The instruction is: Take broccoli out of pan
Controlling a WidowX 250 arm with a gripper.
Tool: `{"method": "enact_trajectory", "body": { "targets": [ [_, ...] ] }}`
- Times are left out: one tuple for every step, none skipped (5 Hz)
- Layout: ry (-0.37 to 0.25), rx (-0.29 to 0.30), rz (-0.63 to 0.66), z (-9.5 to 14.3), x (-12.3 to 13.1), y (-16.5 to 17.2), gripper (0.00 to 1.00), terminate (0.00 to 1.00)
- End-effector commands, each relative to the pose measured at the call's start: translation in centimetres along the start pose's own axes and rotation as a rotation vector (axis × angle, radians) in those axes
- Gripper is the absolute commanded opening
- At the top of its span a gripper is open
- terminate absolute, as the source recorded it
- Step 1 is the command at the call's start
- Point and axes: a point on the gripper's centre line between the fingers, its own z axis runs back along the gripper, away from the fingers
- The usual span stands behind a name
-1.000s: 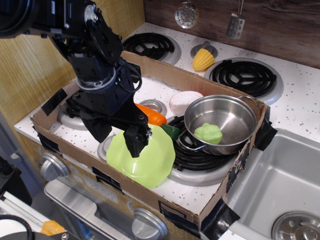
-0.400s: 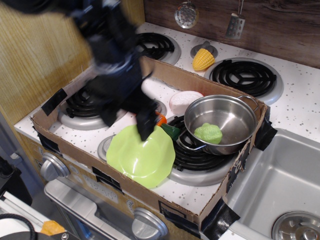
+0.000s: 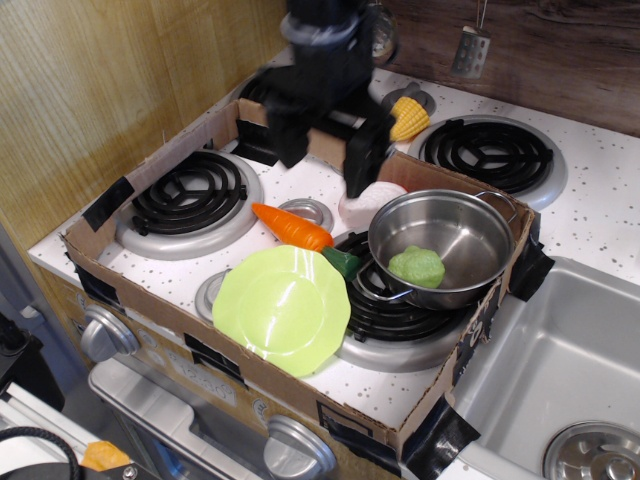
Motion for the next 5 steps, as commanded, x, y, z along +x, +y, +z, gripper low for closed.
{"method": "enact_trajectory", "body": {
  "targets": [
    [-0.111,-0.059,0.092,-1.2,2.5,-3.5,1.00,0.00],
    [-0.127,-0.097,0.162,-1.9,2.3,-5.6,1.00,0.00],
    [-0.110,-0.140,0.202,-2.5,2.6,-7.2,1.00,0.00],
    [-0.116,-0.175,0.187,-3.4,2.8,-7.4,1.00,0.00],
    [-0.120,-0.190,0.186,-4.7,2.5,-7.7,1.00,0.00]
  ]
}}
